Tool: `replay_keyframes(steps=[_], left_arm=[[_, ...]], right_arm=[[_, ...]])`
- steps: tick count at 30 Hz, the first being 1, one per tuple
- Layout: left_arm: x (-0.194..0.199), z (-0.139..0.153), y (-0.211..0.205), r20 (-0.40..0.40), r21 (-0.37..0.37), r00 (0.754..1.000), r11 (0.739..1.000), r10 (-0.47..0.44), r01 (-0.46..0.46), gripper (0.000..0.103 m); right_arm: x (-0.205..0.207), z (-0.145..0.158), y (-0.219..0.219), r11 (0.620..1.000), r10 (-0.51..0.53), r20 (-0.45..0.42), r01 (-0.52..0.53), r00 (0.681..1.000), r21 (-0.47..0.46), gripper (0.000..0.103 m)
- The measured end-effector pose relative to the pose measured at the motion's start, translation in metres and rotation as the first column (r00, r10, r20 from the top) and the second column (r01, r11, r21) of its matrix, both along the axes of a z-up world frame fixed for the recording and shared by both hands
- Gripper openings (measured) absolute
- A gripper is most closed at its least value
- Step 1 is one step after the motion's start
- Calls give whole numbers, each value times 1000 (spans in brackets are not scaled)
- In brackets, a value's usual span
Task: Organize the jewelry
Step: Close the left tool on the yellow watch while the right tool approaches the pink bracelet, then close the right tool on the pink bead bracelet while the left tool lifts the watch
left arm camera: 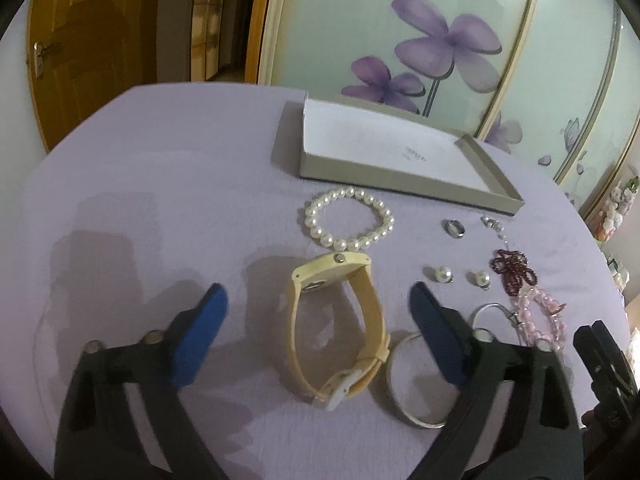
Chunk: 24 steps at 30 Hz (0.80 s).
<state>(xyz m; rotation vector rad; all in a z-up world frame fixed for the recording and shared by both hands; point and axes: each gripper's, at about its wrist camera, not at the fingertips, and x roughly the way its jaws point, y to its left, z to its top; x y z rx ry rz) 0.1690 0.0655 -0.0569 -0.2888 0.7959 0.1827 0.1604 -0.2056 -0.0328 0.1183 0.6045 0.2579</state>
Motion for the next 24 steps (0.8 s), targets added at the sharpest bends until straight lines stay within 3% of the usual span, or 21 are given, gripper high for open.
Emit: replay_keyframes(steps=[6,12,16,24], left_arm=[[7,-8,0,-45,-3,999,1000,-14,14,78],[7,-7,1,-34,-24,999,999,-40,39,49],[4,-3,7,-18,-38,1000,999,-24,24,47],[-1,15,23,31,-48,1000,999,-5,7,47]], right_arm=[[6,0,2,1000,0,-8,0,1000,-4,102],[9,-3,3,1000,3,-27,-3,1000,-23,102],[15,-5,5,999,3,-59,-5,998,-38,100],[32,-5,3,994,-15,-116,3,993,-110,72]])
